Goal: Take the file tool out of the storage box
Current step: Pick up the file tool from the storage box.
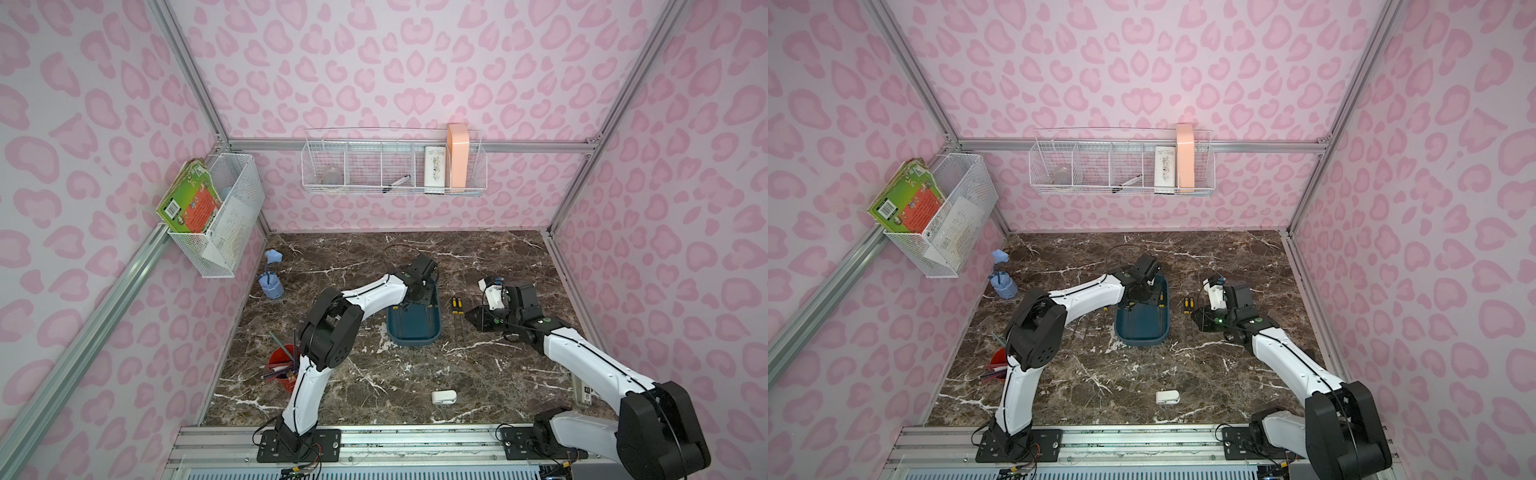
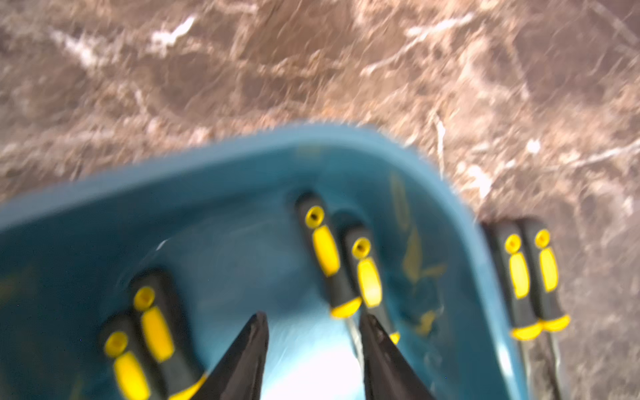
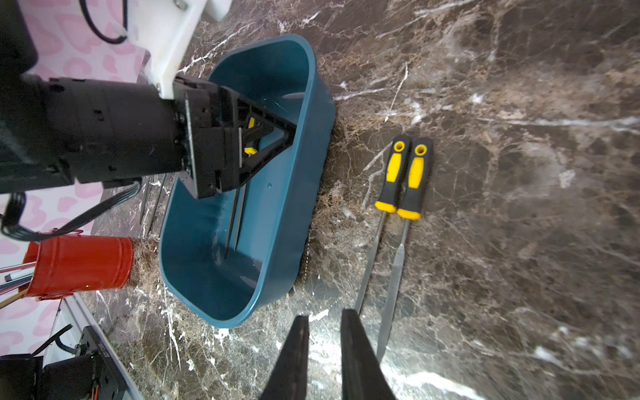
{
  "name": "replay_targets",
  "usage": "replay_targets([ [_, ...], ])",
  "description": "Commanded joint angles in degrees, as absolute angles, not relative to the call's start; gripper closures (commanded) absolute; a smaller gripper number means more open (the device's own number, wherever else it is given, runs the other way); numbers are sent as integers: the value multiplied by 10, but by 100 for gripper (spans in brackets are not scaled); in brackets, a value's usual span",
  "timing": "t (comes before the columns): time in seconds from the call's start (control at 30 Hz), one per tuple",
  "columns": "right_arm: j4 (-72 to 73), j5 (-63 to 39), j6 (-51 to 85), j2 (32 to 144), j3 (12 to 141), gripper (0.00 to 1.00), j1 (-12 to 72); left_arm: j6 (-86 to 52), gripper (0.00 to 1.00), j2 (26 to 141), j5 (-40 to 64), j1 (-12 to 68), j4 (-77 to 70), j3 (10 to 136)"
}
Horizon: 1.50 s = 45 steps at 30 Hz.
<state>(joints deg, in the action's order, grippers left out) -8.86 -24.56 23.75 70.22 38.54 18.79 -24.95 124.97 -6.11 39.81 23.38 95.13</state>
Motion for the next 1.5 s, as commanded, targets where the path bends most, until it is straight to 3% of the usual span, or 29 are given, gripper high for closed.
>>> replay_targets([
  [0.0, -83, -252, 236, 700, 385, 81, 188, -249, 52, 1280, -67, 397, 268, 990],
  [0.3, -80, -260, 237, 697, 384, 81, 188, -250, 59, 1302, -99, 396, 293, 1008],
  [0.4, -79, -260, 237, 699, 384, 81, 188, -250, 66, 1289, -99, 396, 273, 988],
  [0.7, -77, -261, 237, 704, 382, 81, 189, -251, 69, 1304, -94, 395, 285, 995],
  [0.77, -75, -264, 238, 706, 383, 81, 189, -252, 73, 1310, -90, 395, 291, 1000],
  [0.83, -73, -265, 239, 707, 382, 81, 190, -253, 97, 1307, -89, 395, 286, 997],
  [0.93, -66, -266, 239, 704, 379, 81, 193, -254, 100, 1290, -84, 393, 272, 983],
  [1.27, -32, -271, 250, 666, 365, 83, 198, -239, 100, 1100, -46, 388, 158, 871],
  [1.47, 62, -297, 279, 591, 328, 80, 229, -252, 100, 925, -14, 394, 2, 703],
])
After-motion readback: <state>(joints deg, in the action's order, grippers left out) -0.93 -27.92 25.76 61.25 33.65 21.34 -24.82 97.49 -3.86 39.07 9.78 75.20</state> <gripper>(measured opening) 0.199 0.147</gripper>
